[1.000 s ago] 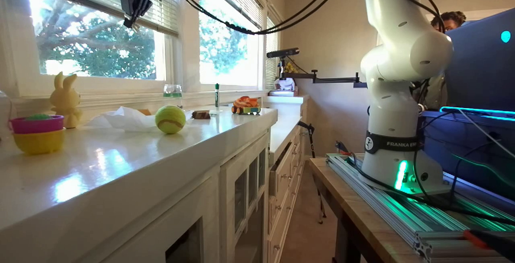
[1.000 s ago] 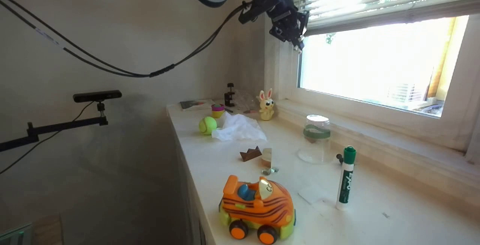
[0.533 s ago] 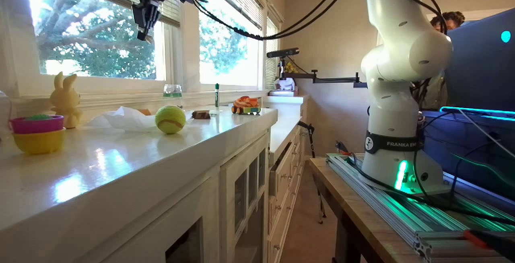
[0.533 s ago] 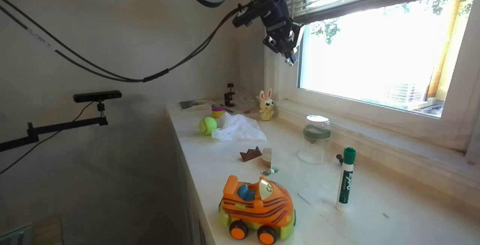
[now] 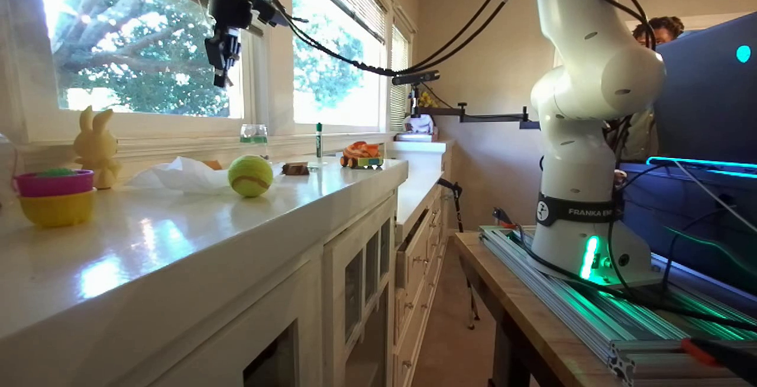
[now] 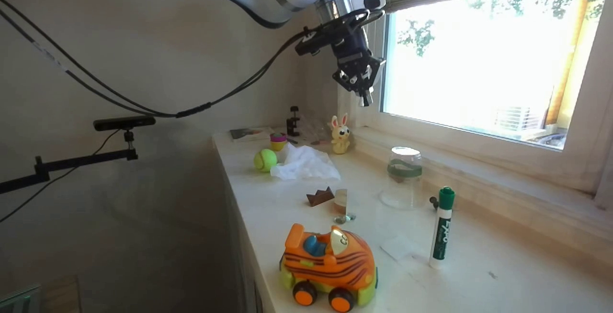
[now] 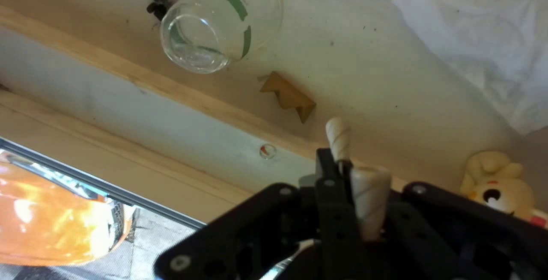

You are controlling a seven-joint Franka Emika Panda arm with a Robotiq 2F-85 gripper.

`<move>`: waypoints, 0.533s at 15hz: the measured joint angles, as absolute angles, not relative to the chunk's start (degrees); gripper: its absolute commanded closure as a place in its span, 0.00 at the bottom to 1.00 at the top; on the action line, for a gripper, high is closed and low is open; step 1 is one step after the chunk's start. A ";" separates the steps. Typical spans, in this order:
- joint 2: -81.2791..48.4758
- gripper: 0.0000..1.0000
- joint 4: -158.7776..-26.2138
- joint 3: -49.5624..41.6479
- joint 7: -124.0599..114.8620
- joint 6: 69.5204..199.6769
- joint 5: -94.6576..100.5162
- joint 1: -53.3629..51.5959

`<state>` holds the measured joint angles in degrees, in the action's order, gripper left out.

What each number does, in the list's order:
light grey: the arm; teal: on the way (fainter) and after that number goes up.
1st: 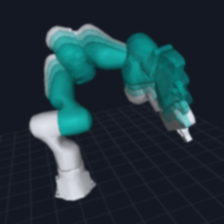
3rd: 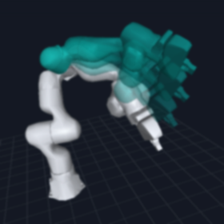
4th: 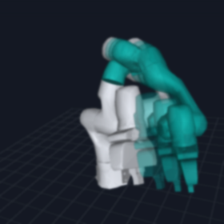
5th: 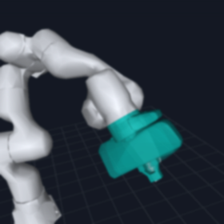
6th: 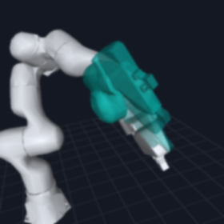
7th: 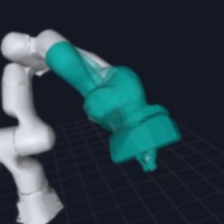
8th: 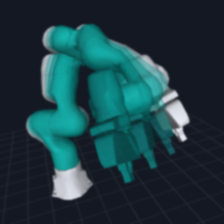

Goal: Open the blinds of the window

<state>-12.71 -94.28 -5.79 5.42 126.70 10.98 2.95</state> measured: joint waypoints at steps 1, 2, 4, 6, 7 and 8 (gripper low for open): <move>-12.96 0.98 -94.41 -5.75 5.42 126.70 11.00 2.95; -13.22 0.98 -94.41 -5.72 5.42 126.70 11.03 2.93; -13.51 0.98 -94.41 -5.60 5.43 126.73 11.03 2.92; -13.57 0.99 -94.41 -5.43 5.53 126.80 11.04 2.92; -13.59 0.98 -94.42 -5.39 5.59 126.88 11.11 2.91; -13.62 0.98 -94.42 -5.38 5.66 126.99 11.18 2.90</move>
<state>-13.62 -94.42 -5.38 5.66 126.99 11.18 2.90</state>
